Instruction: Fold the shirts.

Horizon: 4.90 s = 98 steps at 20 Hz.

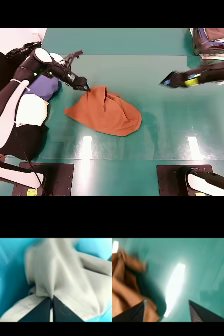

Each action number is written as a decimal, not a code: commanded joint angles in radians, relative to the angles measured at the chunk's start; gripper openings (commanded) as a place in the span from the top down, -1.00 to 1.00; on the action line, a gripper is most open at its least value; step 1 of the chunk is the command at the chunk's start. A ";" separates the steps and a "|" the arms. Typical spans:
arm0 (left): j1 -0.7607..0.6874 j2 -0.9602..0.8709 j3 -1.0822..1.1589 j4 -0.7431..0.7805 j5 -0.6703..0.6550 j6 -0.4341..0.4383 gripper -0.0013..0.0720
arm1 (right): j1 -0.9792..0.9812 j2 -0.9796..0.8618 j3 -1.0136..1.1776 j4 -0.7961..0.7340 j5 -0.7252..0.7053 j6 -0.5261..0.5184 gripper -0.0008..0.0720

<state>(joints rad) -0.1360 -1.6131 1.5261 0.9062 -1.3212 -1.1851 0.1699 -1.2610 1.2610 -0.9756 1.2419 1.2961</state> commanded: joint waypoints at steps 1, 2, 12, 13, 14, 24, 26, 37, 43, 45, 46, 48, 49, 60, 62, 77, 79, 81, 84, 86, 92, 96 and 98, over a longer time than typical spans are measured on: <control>0.006 0.047 0.046 0.022 0.000 -0.005 0.88 | 0.146 -0.170 -0.091 0.056 -0.089 0.007 -0.71; 0.006 0.049 0.046 0.029 -0.004 -0.005 0.88 | 0.183 -0.222 -0.095 0.070 -0.113 -0.019 -0.71; 0.006 0.049 0.046 0.033 -0.037 -0.032 0.88 | 0.353 -0.381 0.082 0.057 -0.105 -0.060 0.48; 0.006 0.049 0.046 0.033 -0.043 -0.042 0.88 | 0.352 -0.381 0.096 0.057 -0.097 -0.060 0.48; 0.006 0.049 0.046 0.033 -0.050 -0.042 0.88 | 0.351 -0.381 0.111 0.056 -0.086 -0.060 0.48; 0.006 0.050 0.046 0.037 -0.063 -0.046 0.88 | 0.269 -0.236 0.131 -0.063 0.039 -0.022 -0.71; 0.006 0.050 0.046 0.036 -0.048 -0.046 0.88 | 0.307 -0.253 0.098 -0.063 0.062 -0.026 -0.70; 0.006 0.180 0.058 0.039 0.002 -0.098 0.89 | 0.338 -0.106 0.086 -0.187 -0.119 0.008 0.93; 0.006 0.564 0.271 0.025 0.069 -0.128 0.88 | 0.254 0.238 0.372 -0.277 -0.101 0.048 0.93; 0.006 0.661 0.344 0.022 0.089 -0.136 0.88 | 0.254 0.306 0.435 -0.276 -0.103 0.050 0.93; 0.006 0.696 0.373 0.021 0.094 -0.156 0.88 | 0.254 0.332 0.454 -0.277 -0.102 0.050 0.93; 0.006 0.733 0.419 0.008 0.089 -0.181 0.88 | 0.254 0.377 0.467 -0.277 -0.103 0.050 0.93; 0.006 0.734 0.446 -0.015 0.063 -0.188 0.88 | 0.254 0.392 0.467 -0.282 -0.100 0.059 0.93; 0.006 0.591 -0.143 0.118 -0.096 -0.234 0.88 | 0.254 -0.015 0.325 -0.282 0.089 0.153 0.93; 0.006 0.557 -0.341 0.244 0.049 -0.229 0.88 | 0.252 -0.124 0.276 -0.283 0.048 0.149 0.93; 0.006 0.211 -0.300 0.362 0.482 -0.228 -0.42 | 0.183 -0.539 0.591 -0.201 -0.149 0.163 -0.10; 0.006 0.211 -0.244 0.443 0.393 -0.228 -0.42 | 0.170 -0.521 0.614 -0.202 -0.108 0.162 -0.09; 0.026 0.213 -0.191 0.484 0.245 -0.221 -0.42 | 0.150 -0.478 0.613 -0.202 -0.019 0.149 -0.09; 0.125 0.231 -0.238 0.416 0.123 -0.220 -0.40 | 0.112 -0.391 0.573 -0.195 0.140 0.090 -0.08; 0.202 0.256 -0.335 0.321 0.079 -0.183 -0.39 | 0.091 -0.299 0.470 -0.193 0.172 0.076 -0.08; 0.275 0.322 -0.667 0.136 0.085 -0.051 -0.40 | 0.023 -0.034 0.133 -0.182 0.203 0.072 -0.05; 0.273 0.322 -0.739 0.079 0.143 0.003 -0.40 | -0.064 0.072 -0.013 -0.074 0.197 0.072 0.11; 0.273 0.322 -0.757 0.076 0.161 0.008 -0.40 | -0.099 0.123 -0.076 -0.064 0.196 0.072 0.11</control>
<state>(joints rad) 0.1333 -1.2945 0.8139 1.0138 -1.1889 -1.2041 0.1211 -1.2133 1.2819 -1.0832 1.4334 1.3689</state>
